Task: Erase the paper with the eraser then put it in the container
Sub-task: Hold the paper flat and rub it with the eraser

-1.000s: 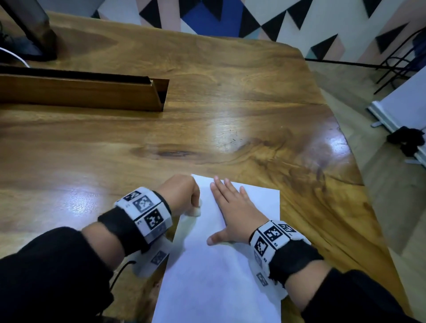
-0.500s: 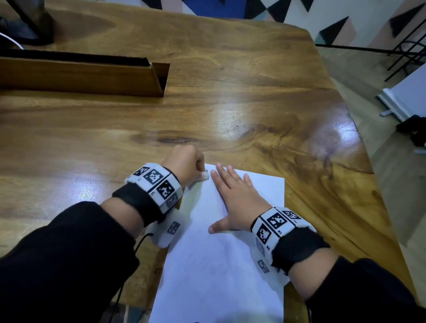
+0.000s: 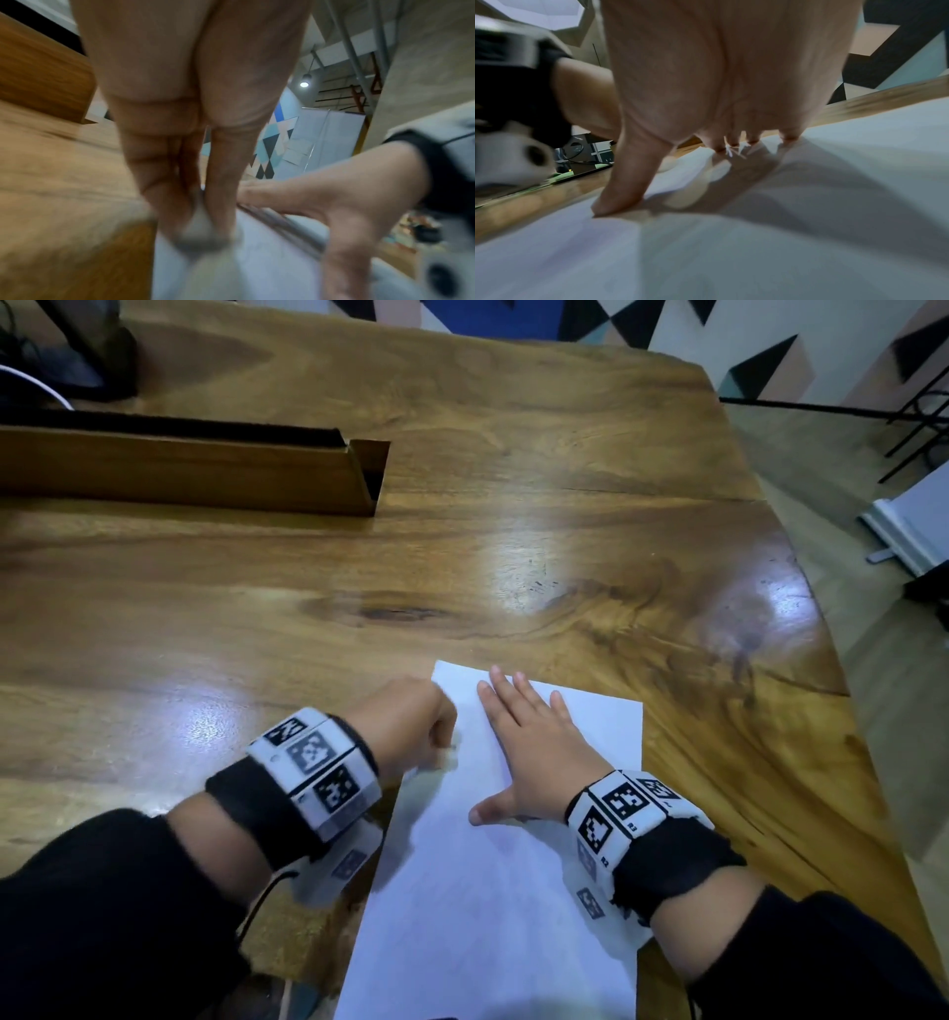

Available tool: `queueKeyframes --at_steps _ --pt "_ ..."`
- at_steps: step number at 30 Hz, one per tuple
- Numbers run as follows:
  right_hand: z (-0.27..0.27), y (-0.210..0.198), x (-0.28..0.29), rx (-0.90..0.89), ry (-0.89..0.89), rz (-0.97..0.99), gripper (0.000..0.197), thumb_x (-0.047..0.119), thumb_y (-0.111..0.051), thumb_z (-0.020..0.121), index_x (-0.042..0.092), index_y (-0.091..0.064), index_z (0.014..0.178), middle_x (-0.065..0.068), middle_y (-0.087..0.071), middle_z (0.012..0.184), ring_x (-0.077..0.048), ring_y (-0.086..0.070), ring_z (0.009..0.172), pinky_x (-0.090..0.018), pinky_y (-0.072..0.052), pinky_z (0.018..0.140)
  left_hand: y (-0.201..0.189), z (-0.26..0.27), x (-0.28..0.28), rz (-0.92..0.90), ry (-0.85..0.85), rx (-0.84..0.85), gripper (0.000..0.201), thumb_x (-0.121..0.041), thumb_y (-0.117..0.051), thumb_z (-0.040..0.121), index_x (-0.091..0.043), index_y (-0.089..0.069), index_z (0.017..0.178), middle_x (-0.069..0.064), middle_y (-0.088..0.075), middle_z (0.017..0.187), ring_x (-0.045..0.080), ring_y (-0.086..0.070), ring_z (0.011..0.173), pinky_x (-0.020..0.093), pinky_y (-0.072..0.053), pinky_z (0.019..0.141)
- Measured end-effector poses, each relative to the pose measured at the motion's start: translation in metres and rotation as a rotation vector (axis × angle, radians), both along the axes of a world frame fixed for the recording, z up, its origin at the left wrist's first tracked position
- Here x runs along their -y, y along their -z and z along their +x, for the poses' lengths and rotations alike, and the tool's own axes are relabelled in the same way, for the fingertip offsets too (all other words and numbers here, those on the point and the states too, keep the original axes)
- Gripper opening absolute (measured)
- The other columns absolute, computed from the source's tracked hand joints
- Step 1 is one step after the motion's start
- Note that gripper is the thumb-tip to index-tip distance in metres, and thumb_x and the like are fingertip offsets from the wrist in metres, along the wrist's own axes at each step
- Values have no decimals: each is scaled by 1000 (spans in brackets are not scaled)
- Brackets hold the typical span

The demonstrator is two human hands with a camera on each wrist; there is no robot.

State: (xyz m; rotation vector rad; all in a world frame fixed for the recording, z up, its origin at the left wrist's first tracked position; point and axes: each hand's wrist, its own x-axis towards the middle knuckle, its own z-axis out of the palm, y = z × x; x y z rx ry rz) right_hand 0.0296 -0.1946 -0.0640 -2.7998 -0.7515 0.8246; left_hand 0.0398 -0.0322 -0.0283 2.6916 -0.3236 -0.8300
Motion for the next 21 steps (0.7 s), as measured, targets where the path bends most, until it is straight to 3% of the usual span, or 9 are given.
queueKeyframes --at_steps 2,4,6,8,11,13,16,18,21 --pt "0 0 0 -1 -1 -2 130 66 -70 68 17 19 150 3 30 156 -17 24 144 -44 10 117 -3 1 -1 8 17 -75 15 -24 -72 74 -11 -69 80 -11 -51 58 7 -47 57 9 -34 47" --pt "0 0 0 3 -6 -4 130 66 -69 68 17 19 150 3 30 156 -17 25 144 -44 10 116 -7 16 3 -25 -87 38 14 -22 -72 74 -11 -69 81 -10 -52 59 11 -50 61 9 -36 49" --pt "0 0 1 5 -3 1 129 66 -69 69 18 19 150 3 30 156 -17 25 144 -44 11 116 -6 28 10 -39 -149 191 11 -18 -68 75 -9 -68 82 -3 -55 66 16 -52 70 18 -37 56" --pt "0 -1 0 4 -6 2 129 66 -69 68 18 18 150 2 30 156 -17 25 144 -44 11 116 -1 22 10 -47 -148 218 7 -18 -66 76 -11 -64 73 -4 -52 63 18 -50 72 24 -33 55" --pt "0 -1 1 3 0 11 129 65 -70 69 18 18 150 2 30 156 -17 25 144 -44 11 117 4 -5 2 -39 -29 -28 22 -21 -71 74 -20 -55 58 -11 -48 56 14 -50 64 18 -35 53" --pt "0 -1 1 1 0 15 129 64 -70 69 17 18 150 2 30 156 -17 25 144 -43 11 116 1 -10 -1 -7 46 -172 14 -25 -74 71 -18 -64 65 -10 -54 58 7 -49 57 14 -36 52" --pt "0 -2 2 5 -4 10 129 66 -69 69 18 19 150 2 30 156 -17 26 144 -43 11 116 -5 15 4 -42 -39 -40 13 -25 -73 73 -16 -65 74 -10 -53 57 7 -49 53 13 -34 46" --pt "0 -1 2 8 -9 3 129 67 -68 69 18 20 150 2 31 155 -17 26 143 -43 12 116 -5 28 10 -46 -110 116 12 -24 -70 75 -14 -63 77 -12 -47 57 14 -49 62 13 -30 48" --pt "0 0 2 8 -9 -2 129 68 -68 69 18 20 149 2 31 155 -17 27 143 -43 12 115 4 15 6 -40 -79 134 22 -20 -67 76 -18 -52 61 -11 -42 57 17 -46 69 13 -26 49"
